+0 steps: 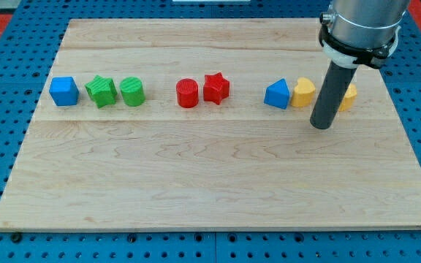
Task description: Move your arm in between the triangle and the red star
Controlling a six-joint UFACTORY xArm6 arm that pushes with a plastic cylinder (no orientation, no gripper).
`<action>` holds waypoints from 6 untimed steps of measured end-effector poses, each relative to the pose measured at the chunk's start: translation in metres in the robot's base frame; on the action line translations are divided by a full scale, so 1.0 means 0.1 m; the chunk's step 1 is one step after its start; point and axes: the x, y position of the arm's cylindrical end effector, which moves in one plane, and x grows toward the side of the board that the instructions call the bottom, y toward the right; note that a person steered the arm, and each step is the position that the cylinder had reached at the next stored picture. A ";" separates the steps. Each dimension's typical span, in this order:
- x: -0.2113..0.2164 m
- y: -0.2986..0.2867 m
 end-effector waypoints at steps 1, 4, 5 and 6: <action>0.00 0.00; -0.06 -1.03; -0.23 -1.21; -0.36 -1.10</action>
